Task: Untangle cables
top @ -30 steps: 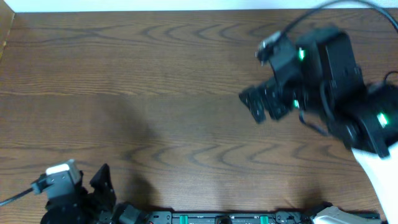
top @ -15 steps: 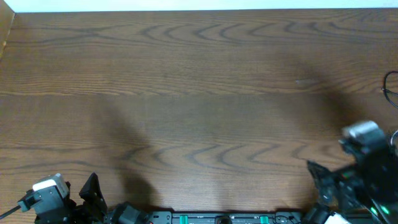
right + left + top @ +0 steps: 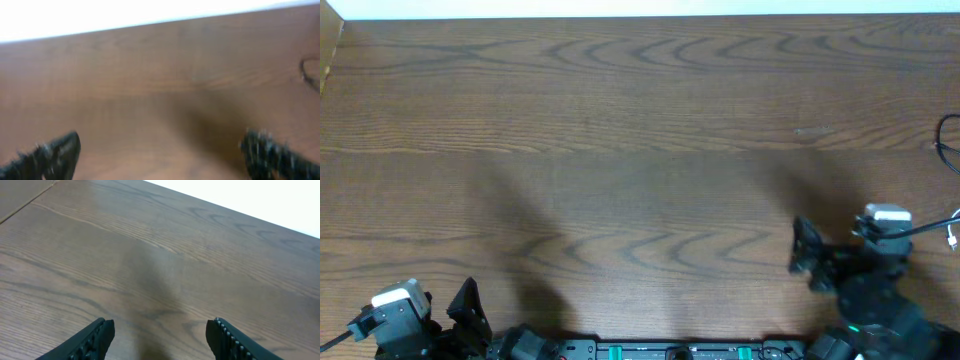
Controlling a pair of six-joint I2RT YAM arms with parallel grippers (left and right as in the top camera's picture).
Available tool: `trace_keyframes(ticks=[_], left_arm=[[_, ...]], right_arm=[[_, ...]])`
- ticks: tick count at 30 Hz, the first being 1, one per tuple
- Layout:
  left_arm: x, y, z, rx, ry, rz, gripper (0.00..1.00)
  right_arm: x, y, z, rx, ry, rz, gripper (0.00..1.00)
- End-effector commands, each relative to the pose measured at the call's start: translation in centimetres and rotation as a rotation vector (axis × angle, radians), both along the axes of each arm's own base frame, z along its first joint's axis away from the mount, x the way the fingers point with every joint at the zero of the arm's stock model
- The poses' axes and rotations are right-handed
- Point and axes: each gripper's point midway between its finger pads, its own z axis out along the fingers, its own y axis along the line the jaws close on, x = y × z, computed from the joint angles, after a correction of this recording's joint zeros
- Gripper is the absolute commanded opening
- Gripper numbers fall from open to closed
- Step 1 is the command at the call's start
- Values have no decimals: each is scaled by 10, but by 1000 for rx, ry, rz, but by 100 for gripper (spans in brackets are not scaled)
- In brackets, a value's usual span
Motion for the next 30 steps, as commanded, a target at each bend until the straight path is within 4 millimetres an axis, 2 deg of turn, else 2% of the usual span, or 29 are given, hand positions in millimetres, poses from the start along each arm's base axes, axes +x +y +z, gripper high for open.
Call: trace_keyframes(ticks=[1,5,9,14,17,19,21,24,27,30], left_arm=[[0,3,1,0,-9,16,65],[-1,3,1,1,-6,16,65],[-1,2,0,0,-2,12,65],[-1,2,-1,-1,0,9,65],[-1,2,-1,-2,0,9,65],[-1,2,-1,-2,0,9,65],[-1,2,-1,-2,0,9,65],[-1,2,-1,-2,0,9,65],[-1,2,-1,-2,0,8,65],[-1,2,-1,-2,0,8,65]], right_arm=[[20,-17,-20,-66,-122,-207,99],[34,-8,-71,-271,-100,-185,99],[41,14,-102,-181,-96,-111,99],[44,22,-131,-90,-145,-97,99],[42,47,-148,-53,-142,54,99],[36,77,-157,-56,-148,253,99],[26,97,-164,-55,-128,394,99],[0,129,-181,-65,-56,652,99],[-23,140,-200,-54,42,789,99],[-27,144,-201,-43,51,816,99]])
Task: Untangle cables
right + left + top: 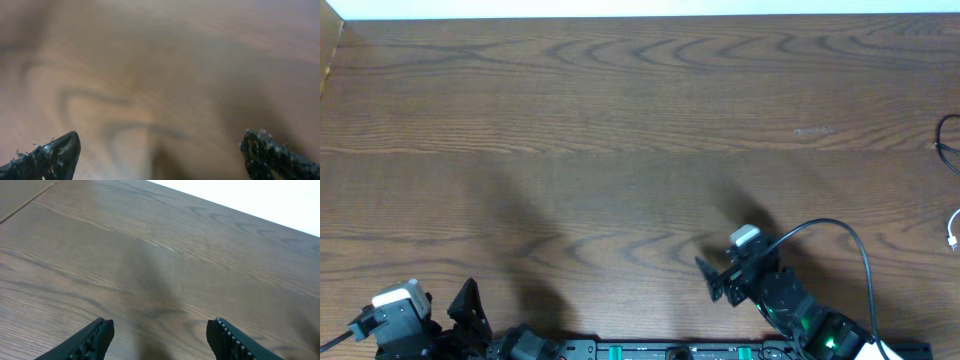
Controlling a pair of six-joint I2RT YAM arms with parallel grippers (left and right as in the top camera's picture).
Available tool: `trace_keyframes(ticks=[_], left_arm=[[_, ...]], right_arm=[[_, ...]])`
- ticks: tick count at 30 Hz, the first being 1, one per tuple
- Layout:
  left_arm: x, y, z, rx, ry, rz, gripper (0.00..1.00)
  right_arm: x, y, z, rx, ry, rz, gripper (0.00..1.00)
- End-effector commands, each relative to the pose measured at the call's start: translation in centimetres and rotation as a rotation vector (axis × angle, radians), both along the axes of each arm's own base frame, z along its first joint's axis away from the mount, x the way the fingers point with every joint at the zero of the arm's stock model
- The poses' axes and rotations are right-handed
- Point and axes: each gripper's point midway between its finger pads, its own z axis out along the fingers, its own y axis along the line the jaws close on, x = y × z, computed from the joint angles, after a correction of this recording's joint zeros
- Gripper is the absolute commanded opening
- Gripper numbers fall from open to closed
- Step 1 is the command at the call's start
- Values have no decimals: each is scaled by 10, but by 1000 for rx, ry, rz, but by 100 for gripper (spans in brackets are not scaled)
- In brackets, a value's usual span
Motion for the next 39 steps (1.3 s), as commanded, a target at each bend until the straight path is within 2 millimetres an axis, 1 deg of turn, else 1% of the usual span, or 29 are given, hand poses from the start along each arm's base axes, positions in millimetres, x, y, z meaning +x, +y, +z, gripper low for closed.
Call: trace_keyframes(ticks=[1,2,5,7,10,13,20,25,29,33,37,39], left_arm=[[-1,2,0,-3,-4,9,65],[-1,2,0,-3,-4,9,65],[-1,2,0,-4,-4,9,65],[0,2,0,-4,-4,9,65],[0,2,0,-4,-4,9,65],[-1,2,0,-4,-4,9,65],[-1,1,0,-6,-2,5,65],[-1,0,0,-9,-1,1,65],[-1,0,0,-9,-1,0,65],[-1,0,0,-9,-1,0,66],[-1,0,0,-9,-1,0,65],[-1,0,0,-9,-1,0,65]], right_arm=[[-19,15,-6,8,45,145,99],[-21,13,-12,-11,64,144,99],[-24,8,-20,-20,109,118,99],[-25,1,-29,-58,130,99,99],[-25,0,-30,-66,133,96,99],[-21,-7,-33,-92,126,58,99],[-29,-18,-50,-160,184,57,99],[-29,-18,-50,-158,182,57,99],[-25,-16,-41,-126,156,49,99],[-11,-27,-33,-92,136,-26,99],[16,-54,-15,-25,81,-189,99],[34,-78,3,34,16,-312,99]])
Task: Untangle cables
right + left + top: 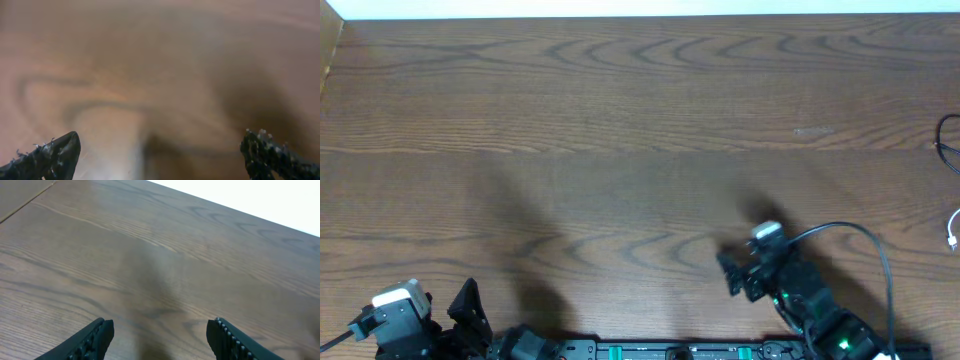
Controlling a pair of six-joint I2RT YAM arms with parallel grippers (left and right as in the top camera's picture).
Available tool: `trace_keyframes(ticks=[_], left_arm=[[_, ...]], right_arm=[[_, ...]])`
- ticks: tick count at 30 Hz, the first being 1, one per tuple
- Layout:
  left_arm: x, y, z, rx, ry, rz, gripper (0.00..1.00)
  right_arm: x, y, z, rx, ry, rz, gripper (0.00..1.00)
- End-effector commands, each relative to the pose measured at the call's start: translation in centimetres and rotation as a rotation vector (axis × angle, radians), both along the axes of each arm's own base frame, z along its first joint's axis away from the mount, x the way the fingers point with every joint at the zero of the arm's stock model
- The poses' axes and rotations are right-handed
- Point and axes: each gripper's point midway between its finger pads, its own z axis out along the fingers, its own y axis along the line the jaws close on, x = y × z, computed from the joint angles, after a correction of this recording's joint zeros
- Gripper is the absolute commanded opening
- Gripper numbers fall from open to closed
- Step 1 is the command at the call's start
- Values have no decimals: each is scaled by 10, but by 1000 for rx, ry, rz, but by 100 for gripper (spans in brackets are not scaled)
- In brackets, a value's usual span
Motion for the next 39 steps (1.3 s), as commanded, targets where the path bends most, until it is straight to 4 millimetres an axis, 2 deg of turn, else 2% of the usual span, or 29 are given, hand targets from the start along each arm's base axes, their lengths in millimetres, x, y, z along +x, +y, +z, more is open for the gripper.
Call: trace_keyframes(ticks=[1,2,7,17,21,30,35,39], left_arm=[[-1,0,0,-9,-2,1,65],[-1,0,0,-9,-2,1,65],[-1,0,0,-9,-2,1,65],[-1,0,0,-10,-2,2,65],[-1,0,0,-10,-3,2,65],[-1,0,0,-14,-3,4,65],[1,0,3,-30,-21,19,65],[9,-3,15,-75,-78,29,65]], right_arm=[[18,-27,18,50,-74,-140,99],[25,-40,30,76,-121,-199,99],[35,-67,52,114,-212,-316,99],[38,-115,94,167,-399,-504,99],[39,-127,94,157,-404,-554,99],[35,-172,94,119,-421,-740,99],[35,-172,94,119,-420,-739,99],[35,-172,94,119,-420,-739,99]])
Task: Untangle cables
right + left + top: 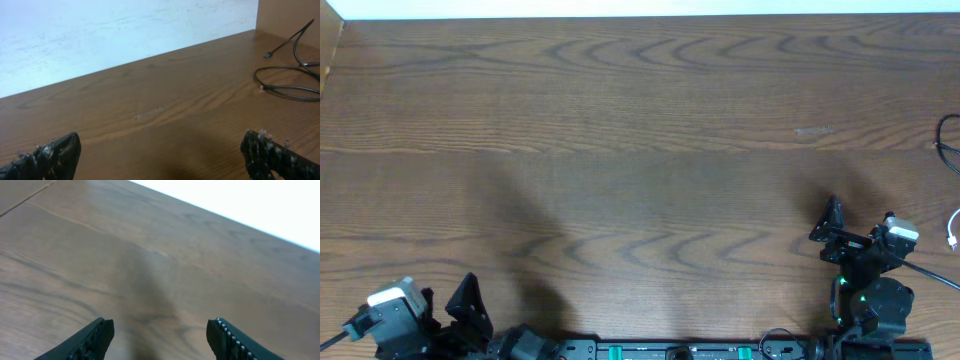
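Observation:
A black cable (286, 84) lies in loose loops on the wooden table at the far right, with a small plug (269, 54) near the corner. The overhead view shows only the black cable (948, 138) and a white cable end (953, 236) at the right edge. My right gripper (160, 156) is open over bare wood, left of the cables and well short of them. It sits low at the right in the overhead view, right gripper (855, 230). My left gripper (160, 339) is open over bare wood at the bottom left, left gripper (455, 305).
The wooden table (640, 130) spreads wide between both arms. A raised wooden edge (287, 17) stands at the far right behind the cables. The robot's base bar (670, 350) runs along the near edge.
My right gripper has moved from the bottom centre to the bottom right and now faces the far edge, with the cables in its view. The left wrist view has shifted slightly.
My right gripper stood open at the bottom right, pointing left. It was then near the bottom centre, low over the wood, and stayed close to there. Now it is back at the right, still open. The left gripper stayed open at the bottom left throughout.

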Controlling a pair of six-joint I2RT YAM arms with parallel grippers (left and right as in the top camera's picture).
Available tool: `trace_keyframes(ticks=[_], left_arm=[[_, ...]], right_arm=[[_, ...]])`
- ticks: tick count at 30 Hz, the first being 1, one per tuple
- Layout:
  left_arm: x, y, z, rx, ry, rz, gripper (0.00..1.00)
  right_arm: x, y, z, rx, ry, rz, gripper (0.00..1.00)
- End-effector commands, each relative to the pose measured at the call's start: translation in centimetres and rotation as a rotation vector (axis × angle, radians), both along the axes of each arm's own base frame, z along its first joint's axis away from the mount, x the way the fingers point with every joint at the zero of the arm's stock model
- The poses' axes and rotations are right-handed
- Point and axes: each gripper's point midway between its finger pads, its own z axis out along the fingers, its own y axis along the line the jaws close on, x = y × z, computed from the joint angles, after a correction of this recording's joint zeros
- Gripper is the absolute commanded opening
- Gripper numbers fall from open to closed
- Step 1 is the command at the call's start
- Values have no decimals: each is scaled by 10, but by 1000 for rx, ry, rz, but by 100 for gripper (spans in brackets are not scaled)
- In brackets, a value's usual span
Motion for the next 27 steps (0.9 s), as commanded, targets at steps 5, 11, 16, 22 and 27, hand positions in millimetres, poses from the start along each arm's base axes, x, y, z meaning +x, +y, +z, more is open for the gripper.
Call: trace_keyframes(ticks=[5,11,16,22,27], left_arm=[[22,-19,21,-74,-145,-46,65],[41,-31,11,-108,-203,-48,89],[45,-24,4,-63,-192,-10,99],[65,-36,-15,-54,-188,-15,99],[97,-62,-37,-103,-238,-48,99]], right_arm=[[-1,-2,-1,7,-5,-10,99],[-1,-2,-1,7,-5,-10,99],[-1,-2,-1,7,-5,-10,99],[-1,-2,-1,7,-5,-10,99],[-1,-2,-1,7,-5,-10,99]])
